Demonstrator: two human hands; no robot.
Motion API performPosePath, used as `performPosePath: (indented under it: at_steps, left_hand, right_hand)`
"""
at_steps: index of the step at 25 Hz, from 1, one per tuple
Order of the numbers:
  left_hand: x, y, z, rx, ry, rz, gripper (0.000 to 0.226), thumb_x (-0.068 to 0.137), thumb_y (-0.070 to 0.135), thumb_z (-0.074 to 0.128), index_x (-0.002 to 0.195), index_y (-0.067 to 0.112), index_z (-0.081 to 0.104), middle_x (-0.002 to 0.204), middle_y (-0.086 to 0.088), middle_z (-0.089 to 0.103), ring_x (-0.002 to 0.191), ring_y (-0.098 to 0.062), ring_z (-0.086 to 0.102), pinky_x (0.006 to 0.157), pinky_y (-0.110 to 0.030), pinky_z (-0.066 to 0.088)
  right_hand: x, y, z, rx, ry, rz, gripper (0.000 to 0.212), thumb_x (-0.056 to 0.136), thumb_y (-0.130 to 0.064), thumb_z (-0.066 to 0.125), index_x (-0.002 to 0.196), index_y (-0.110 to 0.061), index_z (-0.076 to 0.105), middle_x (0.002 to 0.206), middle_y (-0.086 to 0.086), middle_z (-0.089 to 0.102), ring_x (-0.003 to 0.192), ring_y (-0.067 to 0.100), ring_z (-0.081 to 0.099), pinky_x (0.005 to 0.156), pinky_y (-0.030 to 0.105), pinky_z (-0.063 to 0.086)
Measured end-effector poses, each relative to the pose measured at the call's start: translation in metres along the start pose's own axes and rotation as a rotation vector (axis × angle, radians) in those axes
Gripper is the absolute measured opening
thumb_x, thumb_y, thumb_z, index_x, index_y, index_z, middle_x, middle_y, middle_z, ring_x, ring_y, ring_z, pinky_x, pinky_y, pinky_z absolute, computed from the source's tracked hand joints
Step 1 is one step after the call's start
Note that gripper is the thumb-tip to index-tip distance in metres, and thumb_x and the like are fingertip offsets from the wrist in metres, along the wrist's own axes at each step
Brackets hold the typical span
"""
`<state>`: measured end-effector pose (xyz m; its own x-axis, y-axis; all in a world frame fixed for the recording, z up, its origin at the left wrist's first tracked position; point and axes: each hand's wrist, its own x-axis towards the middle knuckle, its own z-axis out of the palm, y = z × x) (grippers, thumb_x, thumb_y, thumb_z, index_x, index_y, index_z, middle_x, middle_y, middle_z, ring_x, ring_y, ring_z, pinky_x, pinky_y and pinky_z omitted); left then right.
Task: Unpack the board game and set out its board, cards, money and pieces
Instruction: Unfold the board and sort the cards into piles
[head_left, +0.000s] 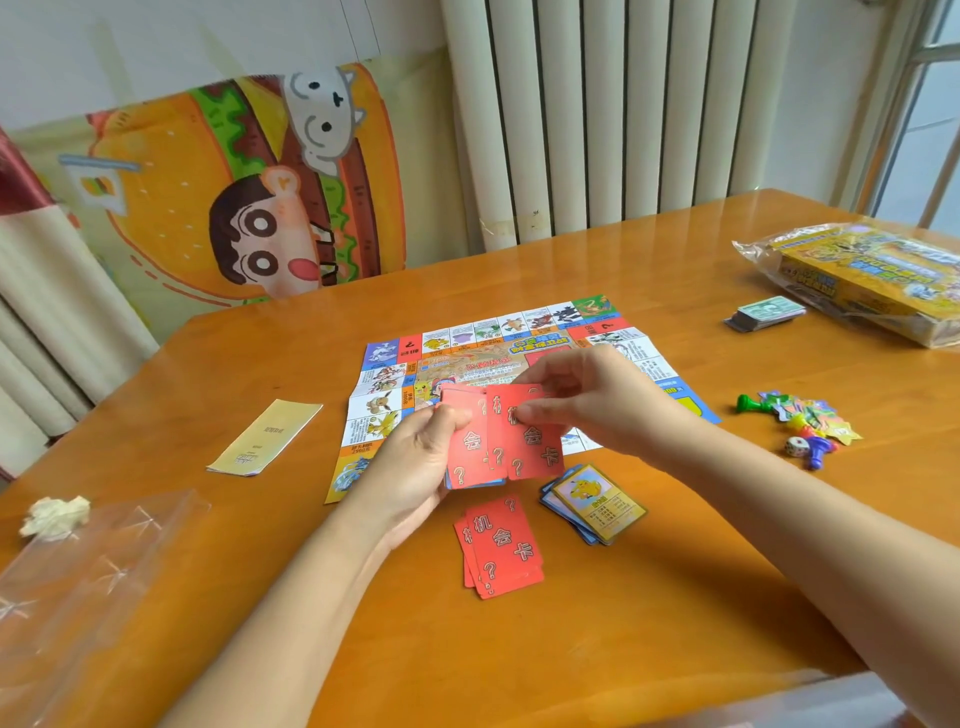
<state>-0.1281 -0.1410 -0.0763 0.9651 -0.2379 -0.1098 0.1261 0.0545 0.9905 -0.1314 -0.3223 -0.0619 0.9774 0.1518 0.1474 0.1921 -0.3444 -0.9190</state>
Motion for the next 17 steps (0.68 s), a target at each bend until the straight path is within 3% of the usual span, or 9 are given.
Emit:
performPosePath:
  at_steps: [3, 7, 10, 13, 14, 17]
  left_hand:
    - [0.003, 0.0, -0.004, 0.004, -0.063, 0.04, 0.02, 0.094, 0.002, 0.047, 0.093, 0.012, 0.064, 0.083, -0.006, 0.072, 0.072, -0.015, 0.069, 0.063, -0.026, 0.057]
    - [0.004, -0.001, -0.006, 0.075, -0.011, 0.198, 0.024, 0.076, 0.013, 0.067, 0.101, 0.018, 0.066, 0.095, -0.002, 0.074, 0.09, -0.02, 0.07, 0.079, -0.034, 0.056]
    - [0.004, -0.003, -0.005, 0.13, 0.05, 0.217, 0.037, 0.062, 0.025, 0.074, 0.098, 0.02, 0.067, 0.096, -0.002, 0.074, 0.091, -0.022, 0.07, 0.084, -0.04, 0.055]
    - [0.007, -0.003, -0.005, 0.101, 0.086, 0.181, 0.032, 0.068, 0.032, 0.069, 0.097, 0.017, 0.067, 0.095, -0.002, 0.074, 0.09, -0.021, 0.07, 0.086, -0.039, 0.054]
    - [0.01, -0.001, -0.008, 0.06, 0.118, 0.164, 0.028, 0.075, 0.032, 0.066, 0.096, 0.014, 0.067, 0.091, -0.003, 0.074, 0.086, -0.02, 0.07, 0.083, -0.036, 0.054]
    - [0.024, 0.004, -0.023, -0.123, 0.272, 0.044, 0.028, 0.095, 0.023, 0.052, 0.109, 0.001, 0.062, 0.08, -0.007, 0.07, 0.066, -0.017, 0.067, 0.052, -0.024, 0.054]
  right_hand:
    - [0.001, 0.0, -0.003, 0.078, 0.038, 0.032, 0.025, 0.078, 0.0, 0.074, 0.08, -0.022, 0.062, 0.08, 0.005, 0.068, 0.079, 0.021, 0.066, 0.077, 0.037, 0.055]
    - [-0.001, -0.002, 0.0, 0.143, 0.019, 0.004, 0.022, 0.079, 0.0, 0.072, 0.086, -0.019, 0.065, 0.088, 0.009, 0.071, 0.078, 0.016, 0.067, 0.069, 0.024, 0.056]
    - [-0.003, -0.003, 0.006, 0.185, -0.056, -0.017, 0.023, 0.084, 0.003, 0.066, 0.098, -0.016, 0.067, 0.091, 0.006, 0.072, 0.076, 0.01, 0.068, 0.065, 0.019, 0.054]
    - [-0.003, -0.003, 0.001, 0.203, -0.095, 0.022, 0.022, 0.084, 0.005, 0.064, 0.095, -0.014, 0.067, 0.084, 0.005, 0.071, 0.069, 0.009, 0.068, 0.064, 0.021, 0.056]
    - [-0.004, -0.003, -0.002, 0.196, -0.137, 0.056, 0.02, 0.084, 0.004, 0.064, 0.096, -0.012, 0.067, 0.081, 0.004, 0.071, 0.068, 0.011, 0.067, 0.064, 0.022, 0.056]
    - [-0.01, -0.002, 0.0, 0.087, -0.323, 0.117, 0.029, 0.088, -0.002, 0.063, 0.111, -0.019, 0.067, 0.091, 0.002, 0.072, 0.077, 0.01, 0.067, 0.072, 0.023, 0.056]
